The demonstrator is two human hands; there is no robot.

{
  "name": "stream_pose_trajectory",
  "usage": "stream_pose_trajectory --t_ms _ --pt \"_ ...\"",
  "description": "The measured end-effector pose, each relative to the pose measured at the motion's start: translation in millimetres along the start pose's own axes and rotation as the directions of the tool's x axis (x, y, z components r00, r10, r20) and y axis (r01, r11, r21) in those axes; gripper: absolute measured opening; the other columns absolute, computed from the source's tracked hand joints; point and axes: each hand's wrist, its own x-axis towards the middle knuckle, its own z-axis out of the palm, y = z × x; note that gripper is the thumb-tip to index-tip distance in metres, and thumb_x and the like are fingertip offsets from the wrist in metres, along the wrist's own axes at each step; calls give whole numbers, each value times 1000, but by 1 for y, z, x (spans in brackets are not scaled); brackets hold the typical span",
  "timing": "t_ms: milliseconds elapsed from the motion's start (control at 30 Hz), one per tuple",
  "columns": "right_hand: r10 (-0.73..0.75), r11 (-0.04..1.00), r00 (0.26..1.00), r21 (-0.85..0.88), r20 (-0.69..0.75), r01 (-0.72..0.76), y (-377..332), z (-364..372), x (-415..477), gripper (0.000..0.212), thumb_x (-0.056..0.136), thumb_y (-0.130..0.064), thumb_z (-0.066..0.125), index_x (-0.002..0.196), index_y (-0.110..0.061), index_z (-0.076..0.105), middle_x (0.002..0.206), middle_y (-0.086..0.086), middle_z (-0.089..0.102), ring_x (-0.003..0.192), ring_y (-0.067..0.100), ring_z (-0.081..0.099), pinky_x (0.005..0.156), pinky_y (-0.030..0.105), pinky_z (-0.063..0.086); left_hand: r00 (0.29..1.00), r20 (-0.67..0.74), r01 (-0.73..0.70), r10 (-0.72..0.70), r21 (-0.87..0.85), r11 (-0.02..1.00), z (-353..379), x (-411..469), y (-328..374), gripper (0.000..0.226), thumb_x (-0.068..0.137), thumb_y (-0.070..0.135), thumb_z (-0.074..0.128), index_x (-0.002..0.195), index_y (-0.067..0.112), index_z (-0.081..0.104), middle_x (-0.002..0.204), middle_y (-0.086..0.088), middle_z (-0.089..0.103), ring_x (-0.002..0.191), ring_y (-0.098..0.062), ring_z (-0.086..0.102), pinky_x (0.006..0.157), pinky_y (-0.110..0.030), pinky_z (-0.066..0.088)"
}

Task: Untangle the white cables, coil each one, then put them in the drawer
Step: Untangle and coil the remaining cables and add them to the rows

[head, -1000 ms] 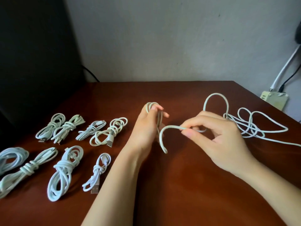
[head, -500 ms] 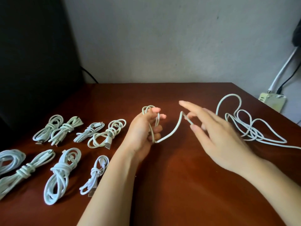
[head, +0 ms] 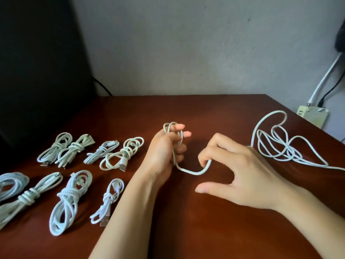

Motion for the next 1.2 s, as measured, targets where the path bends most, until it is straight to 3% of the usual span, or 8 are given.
stream_pose_trajectory --t_ms 67,233,367,467,600,767,1067,1200 --pt "-24 1000 998 1 -62 24 -1 2 2 33 81 -55 60 77 -23 56 75 -13 39 61 2 38 52 12 34 1000 6 0 0 18 1000 0 -1 0 32 90 -8 31 98 11 54 89 -8 63 42 -7 35 38 -16 23" --pt "-88 995 986 39 -143 94 1 8 0 31 88 -29 59 62 -13 58 63 -11 36 62 3 36 58 16 34 997 71 -15 9 83 996 1 -4 0 37 86 -12 28 101 11 53 102 -13 66 43 -9 39 40 -17 26" --pt "81 996 975 50 -206 -72 4 2 0 14 84 -31 56 80 -20 64 64 -13 47 58 2 42 56 12 34 990 140 -35 29 43 998 3 -7 1 42 79 -15 25 101 9 52 107 -18 66 46 -11 38 42 -19 24" --pt "242 969 947 106 -212 -224 8 -4 0 25 79 -40 56 104 -37 59 63 -9 51 52 11 46 52 9 33 980 190 -60 61 -8 998 6 -11 3 47 75 -16 22 101 9 52 105 -17 65 46 -10 34 42 -18 22" --pt "346 934 918 164 -192 -317 16 -1 1 24 85 -47 52 107 -38 58 63 -10 55 49 12 50 47 22 37 952 303 -49 33 44 998 10 -16 1 49 74 -16 21 104 10 49 78 -7 64 44 -9 28 41 -17 23" --pt "242 963 915 196 -323 -186 15 1 3 34 85 -44 58 66 -17 68 54 -5 56 49 14 46 49 17 31 893 443 -24 -86 237 971 15 -19 -5 25 96 -3 31 103 15 48 53 9 46 46 -7 25 40 -17 19" --pt "413 887 811 385 -414 -255 8 -1 6 38 84 -38 63 64 -6 59 50 -9 61 38 9 54 40 17 40 730 651 54 -210 251 967 20 -27 -7 20 98 7 36 114 11 47 93 -7 64 55 -9 41 49 -21 27" --pt "506 820 769 493 -390 -290 10 1 6 33 83 -29 63 66 -3 55 42 -11 51 38 1 52 37 9 34 713 660 110 -236 226 968 20 -25 -10 28 87 9 46 115 13 44 86 -4 62 56 -12 48 48 -21 29"
